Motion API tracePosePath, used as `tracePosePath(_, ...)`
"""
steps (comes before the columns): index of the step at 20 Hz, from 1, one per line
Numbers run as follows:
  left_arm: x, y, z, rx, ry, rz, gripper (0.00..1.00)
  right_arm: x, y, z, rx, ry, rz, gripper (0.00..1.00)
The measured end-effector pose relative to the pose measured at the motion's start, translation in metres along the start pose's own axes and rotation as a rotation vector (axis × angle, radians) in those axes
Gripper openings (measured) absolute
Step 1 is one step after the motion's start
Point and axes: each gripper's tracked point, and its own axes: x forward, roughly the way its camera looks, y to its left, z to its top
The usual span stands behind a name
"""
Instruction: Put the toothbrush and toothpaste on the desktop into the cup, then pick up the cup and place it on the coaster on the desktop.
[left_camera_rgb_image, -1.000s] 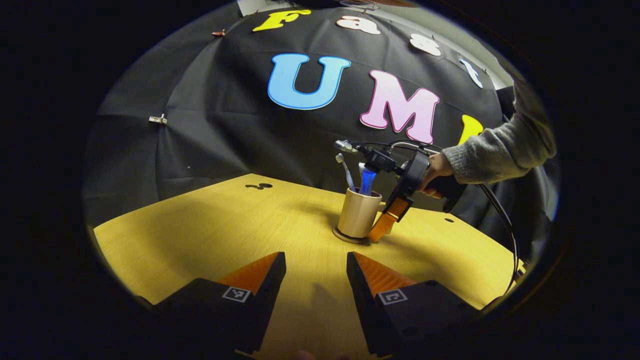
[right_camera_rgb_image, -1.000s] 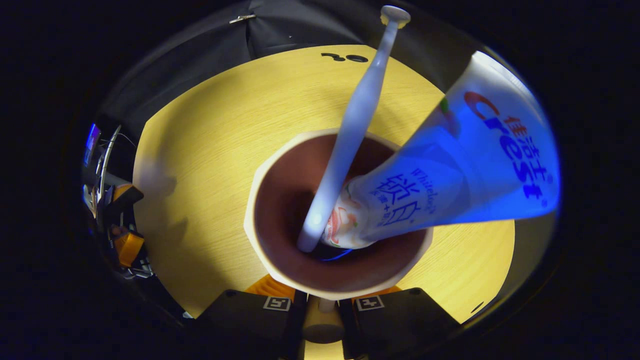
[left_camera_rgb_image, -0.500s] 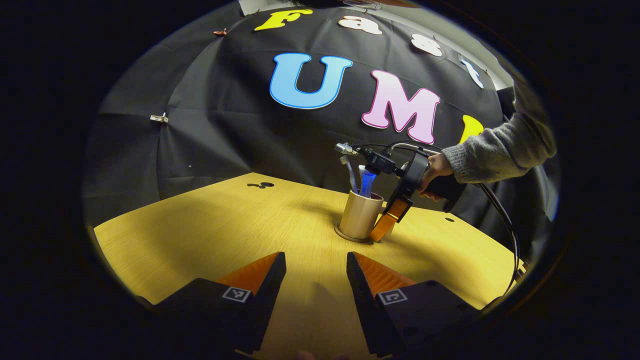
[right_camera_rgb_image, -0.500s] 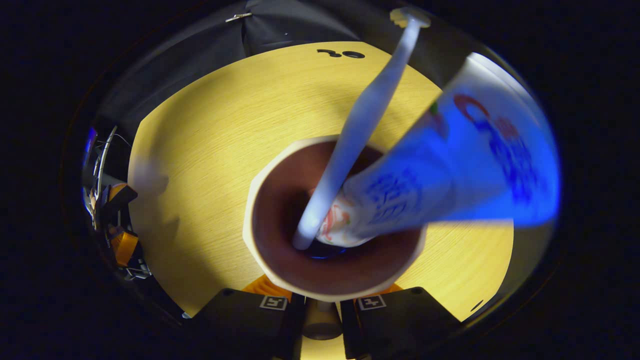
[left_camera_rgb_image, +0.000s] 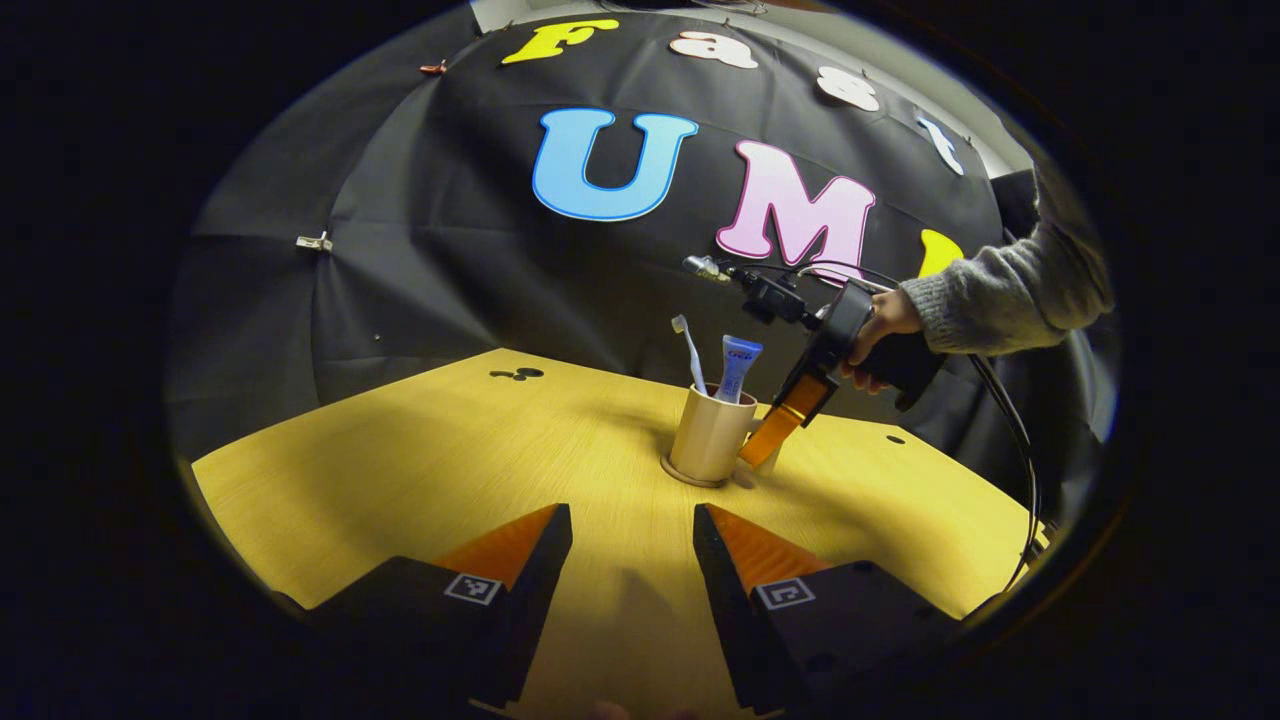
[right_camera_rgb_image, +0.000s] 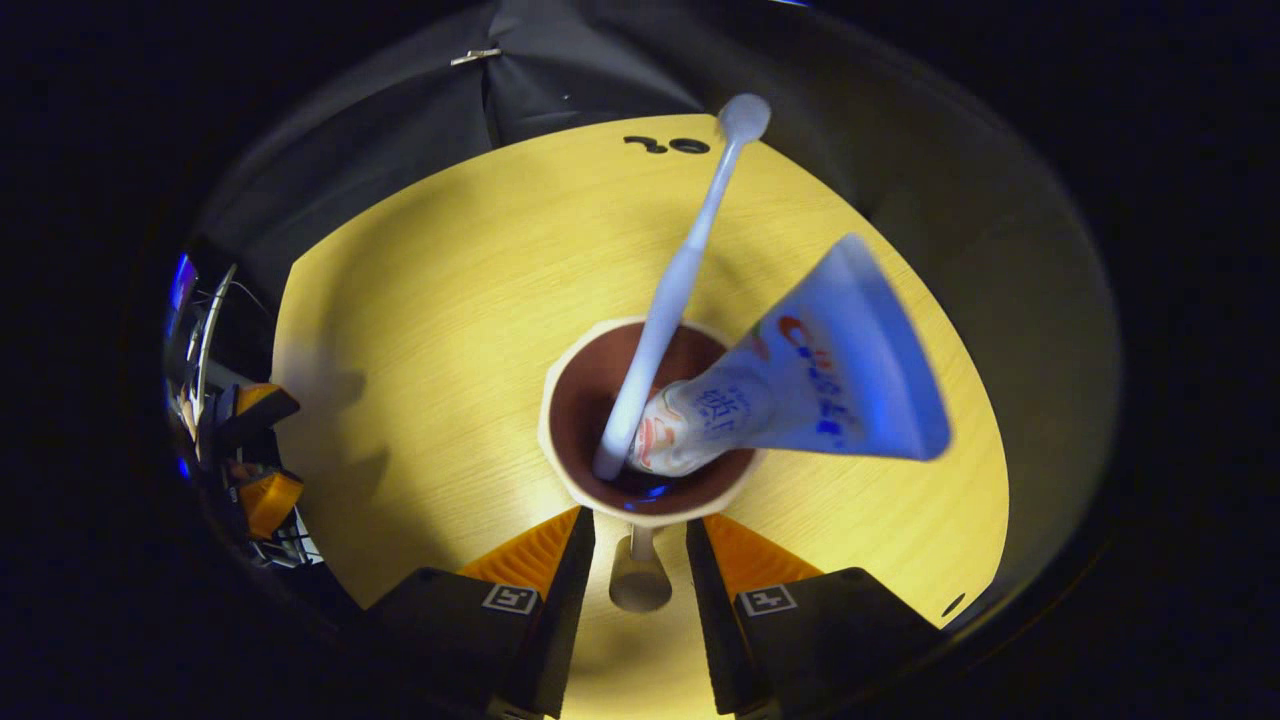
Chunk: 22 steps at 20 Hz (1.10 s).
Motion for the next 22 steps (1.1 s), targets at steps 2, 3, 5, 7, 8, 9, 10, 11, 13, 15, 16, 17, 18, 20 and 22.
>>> tracePosePath(2,-0.002,-0.006,0.009,0.005,0.000,-0.003,0.77,-0.014,-0.001,0.004,0.022,-0.030,-0.005,0.58)
tracePosePath(3,-0.004,-0.008,0.013,0.008,0.002,-0.004,0.77,-0.023,-0.001,0.006,0.035,-0.044,-0.006,0.58)
tracePosePath(5,-0.009,-0.013,0.024,0.013,0.006,-0.005,0.77,-0.044,0.001,0.007,0.065,-0.076,-0.003,0.57)
tracePosePath(7,-0.015,-0.019,0.041,0.015,0.011,-0.011,0.77,-0.069,0.004,0.009,0.090,-0.121,0.000,0.57)
tracePosePath(8,-0.020,-0.023,0.050,0.014,0.012,-0.015,0.77,-0.084,0.008,0.011,0.107,-0.154,0.004,0.57)
tracePosePath(9,-0.024,-0.028,0.062,0.012,0.011,-0.021,0.77,-0.102,0.012,0.013,0.120,-0.190,0.008,0.57)
tracePosePath(10,-0.027,-0.033,0.075,0.009,0.006,-0.027,0.77,-0.120,0.015,0.015,0.133,-0.229,0.005,0.57)
tracePosePath(11,-0.031,-0.037,0.088,0.006,0.003,-0.034,0.77,-0.138,0.017,0.018,0.145,-0.267,-0.001,0.57)
tracePosePath(13,-0.039,-0.047,0.115,0.014,-0.011,-0.047,0.77,-0.175,0.024,0.024,0.166,-0.349,-0.001,0.57)
tracePosePath(15,-0.044,-0.055,0.143,0.018,-0.026,-0.056,0.77,-0.206,0.031,0.031,0.183,-0.418,-0.002,0.57)
tracePosePath(16,-0.046,-0.058,0.158,0.019,-0.032,-0.058,0.77,-0.222,0.036,0.036,0.202,-0.465,-0.006,0.57)
tracePosePath(17,-0.050,-0.060,0.172,0.023,-0.040,-0.057,0.77,-0.238,0.042,0.042,0.219,-0.513,-0.002,0.57)
tracePosePath(18,-0.052,-0.062,0.188,0.033,-0.049,-0.056,0.77,-0.254,0.048,0.048,0.227,-0.569,-0.003,0.56)
tracePosePath(20,-0.058,-0.072,0.219,0.056,-0.070,-0.064,0.77,-0.287,0.061,0.051,0.217,-0.657,-0.006,0.55)
tracePosePath(22,-0.063,-0.085,0.244,0.074,-0.090,-0.089,0.77,-0.315,0.073,0.055,0.227,-0.743,-0.013,0.56)
